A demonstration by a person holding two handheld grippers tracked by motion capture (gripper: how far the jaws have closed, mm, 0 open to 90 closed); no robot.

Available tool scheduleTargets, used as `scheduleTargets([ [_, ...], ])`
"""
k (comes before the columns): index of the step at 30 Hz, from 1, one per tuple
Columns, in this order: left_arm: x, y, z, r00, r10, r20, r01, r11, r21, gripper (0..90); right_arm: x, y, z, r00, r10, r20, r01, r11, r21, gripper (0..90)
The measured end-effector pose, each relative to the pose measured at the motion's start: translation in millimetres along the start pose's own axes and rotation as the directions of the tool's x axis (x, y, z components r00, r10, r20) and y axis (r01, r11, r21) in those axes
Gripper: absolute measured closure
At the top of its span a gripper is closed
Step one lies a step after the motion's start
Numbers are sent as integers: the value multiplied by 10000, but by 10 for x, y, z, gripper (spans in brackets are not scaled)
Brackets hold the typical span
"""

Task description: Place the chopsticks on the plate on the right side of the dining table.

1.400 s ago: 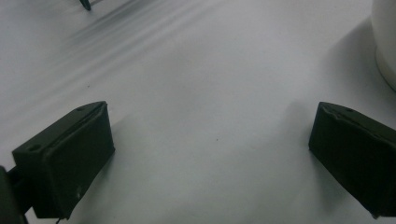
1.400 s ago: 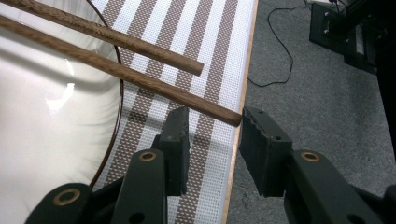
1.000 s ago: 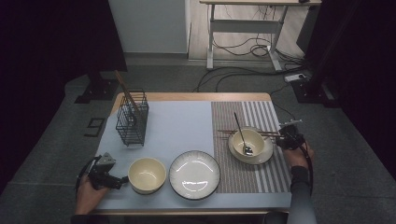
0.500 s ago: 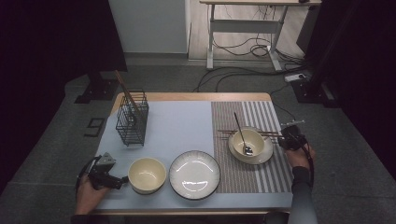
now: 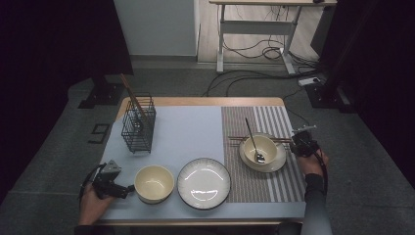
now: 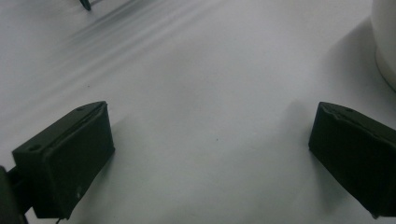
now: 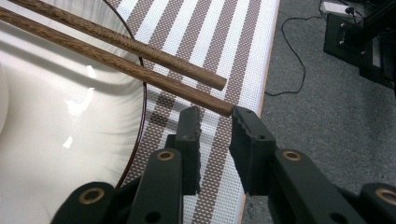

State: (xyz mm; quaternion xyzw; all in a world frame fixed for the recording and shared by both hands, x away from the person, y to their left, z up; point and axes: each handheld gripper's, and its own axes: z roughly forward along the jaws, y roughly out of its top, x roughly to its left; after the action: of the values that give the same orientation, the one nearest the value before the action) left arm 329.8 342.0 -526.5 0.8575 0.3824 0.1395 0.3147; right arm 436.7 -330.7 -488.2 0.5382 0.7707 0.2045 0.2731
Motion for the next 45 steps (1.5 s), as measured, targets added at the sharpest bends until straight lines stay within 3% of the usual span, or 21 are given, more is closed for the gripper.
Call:
scheduleTargets([
  [14,1,0,0,10000,1,5,-1,10000,4,0,-33,-8,3,9999,166,-2,-166,9998,87,760],
  [45,0,0,0,10000,0,3,0,10000,2,0,18,43,58,9997,-239,-76,240,9997,73,797],
])
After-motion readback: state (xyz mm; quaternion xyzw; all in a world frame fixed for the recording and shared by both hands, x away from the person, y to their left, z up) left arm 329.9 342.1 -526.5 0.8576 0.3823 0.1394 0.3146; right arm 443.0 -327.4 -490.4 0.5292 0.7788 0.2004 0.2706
